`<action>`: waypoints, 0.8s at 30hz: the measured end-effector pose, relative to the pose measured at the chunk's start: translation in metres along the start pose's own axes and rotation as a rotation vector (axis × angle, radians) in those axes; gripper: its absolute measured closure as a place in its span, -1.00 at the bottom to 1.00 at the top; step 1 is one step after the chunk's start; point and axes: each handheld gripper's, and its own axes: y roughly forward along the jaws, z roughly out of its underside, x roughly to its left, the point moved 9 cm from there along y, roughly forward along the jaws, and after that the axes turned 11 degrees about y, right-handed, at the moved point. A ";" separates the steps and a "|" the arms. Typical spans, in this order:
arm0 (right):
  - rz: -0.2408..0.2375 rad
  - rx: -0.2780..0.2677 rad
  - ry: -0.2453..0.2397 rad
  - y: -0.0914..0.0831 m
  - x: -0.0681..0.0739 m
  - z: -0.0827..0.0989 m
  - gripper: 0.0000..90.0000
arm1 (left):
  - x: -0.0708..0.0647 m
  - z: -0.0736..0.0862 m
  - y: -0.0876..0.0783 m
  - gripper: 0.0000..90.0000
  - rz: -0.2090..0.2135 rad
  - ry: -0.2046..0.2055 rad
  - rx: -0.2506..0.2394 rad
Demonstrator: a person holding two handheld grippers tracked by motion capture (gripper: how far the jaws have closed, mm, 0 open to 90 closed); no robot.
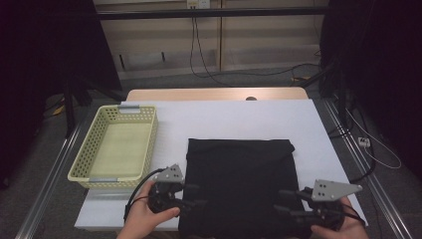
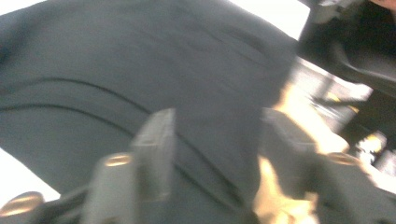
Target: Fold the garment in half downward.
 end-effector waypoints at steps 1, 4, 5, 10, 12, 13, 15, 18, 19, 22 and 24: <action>0.030 -0.003 0.008 0.002 -0.008 -0.002 0.07 | 0.000 0.000 0.000 -0.25 0.000 0.000 0.000; 0.172 0.009 0.038 0.011 -0.050 -0.006 0.00 | 0.027 -0.005 0.010 -0.40 -0.040 -0.009 0.005; 0.213 0.014 0.055 0.014 -0.066 -0.008 -0.01 | 0.035 -0.006 0.013 -0.44 -0.052 -0.013 0.005; 0.381 0.010 0.146 0.025 -0.136 -0.013 -0.02 | 0.065 -0.008 0.026 -0.53 -0.110 -0.023 0.029; 0.394 -0.002 0.197 0.029 -0.152 -0.015 -0.03 | 0.074 -0.009 0.029 -0.56 -0.128 -0.022 0.038; 0.408 0.002 0.207 0.030 -0.159 -0.015 -0.04 | 0.078 -0.010 0.031 -0.56 -0.137 -0.026 0.035; 0.439 0.004 0.220 0.031 -0.172 -0.015 -0.05 | 0.085 -0.011 0.032 -0.58 -0.146 -0.032 0.044; 0.438 0.019 0.260 0.035 -0.183 -0.011 -0.08 | 0.093 -0.016 0.034 -0.60 -0.166 -0.038 0.026; 0.424 0.026 0.273 0.038 -0.186 -0.009 -0.08 | 0.095 -0.017 0.035 -0.60 -0.180 -0.040 0.024; 0.400 0.029 0.286 0.044 -0.189 -0.008 -0.02 | 0.095 -0.018 0.037 -0.60 -0.174 -0.038 0.027; 0.380 0.029 0.272 0.046 -0.186 -0.011 0.10 | 0.093 -0.017 0.038 -0.60 -0.171 -0.036 0.024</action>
